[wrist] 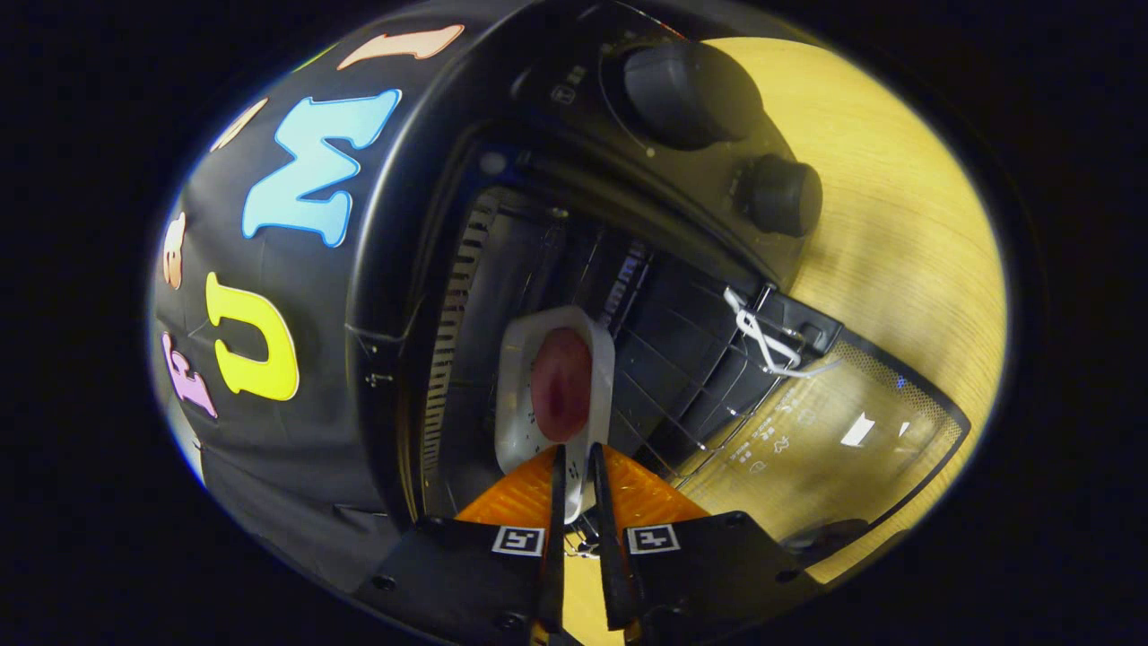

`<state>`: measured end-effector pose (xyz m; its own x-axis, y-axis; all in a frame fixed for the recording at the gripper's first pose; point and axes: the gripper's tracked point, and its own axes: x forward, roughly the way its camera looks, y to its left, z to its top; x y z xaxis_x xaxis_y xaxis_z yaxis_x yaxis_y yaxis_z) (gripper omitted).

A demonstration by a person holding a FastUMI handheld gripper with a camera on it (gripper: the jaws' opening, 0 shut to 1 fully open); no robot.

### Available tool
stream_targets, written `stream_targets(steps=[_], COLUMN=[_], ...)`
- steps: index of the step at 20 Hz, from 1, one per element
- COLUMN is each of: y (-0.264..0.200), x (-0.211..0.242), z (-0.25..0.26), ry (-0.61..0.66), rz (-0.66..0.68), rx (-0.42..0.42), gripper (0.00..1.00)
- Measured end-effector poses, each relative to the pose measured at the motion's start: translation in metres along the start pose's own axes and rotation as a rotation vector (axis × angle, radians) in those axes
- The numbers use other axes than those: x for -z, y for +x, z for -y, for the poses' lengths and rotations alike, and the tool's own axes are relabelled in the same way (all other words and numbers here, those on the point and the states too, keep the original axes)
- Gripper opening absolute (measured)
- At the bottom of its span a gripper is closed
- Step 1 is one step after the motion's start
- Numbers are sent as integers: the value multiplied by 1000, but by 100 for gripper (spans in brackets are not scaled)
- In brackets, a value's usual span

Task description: Open the toaster oven, put the food inside, and close the toaster oven door.

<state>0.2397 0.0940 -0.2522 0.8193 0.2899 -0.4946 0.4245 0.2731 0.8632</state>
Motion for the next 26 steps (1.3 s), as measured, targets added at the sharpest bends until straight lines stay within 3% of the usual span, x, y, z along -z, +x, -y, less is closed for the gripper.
stream_targets(steps=[1,5,8,18,26], y=[-1,-19,-41,-101,-119], x=[4,11,23,84,107], z=[-2,-10,-13,13,40], ry=[0,-42,-89,-406,-786], rz=[-17,-23,-8,-44,-52], rx=[-13,-43,-60,-13,66], gripper=[20,88,98,98,98])
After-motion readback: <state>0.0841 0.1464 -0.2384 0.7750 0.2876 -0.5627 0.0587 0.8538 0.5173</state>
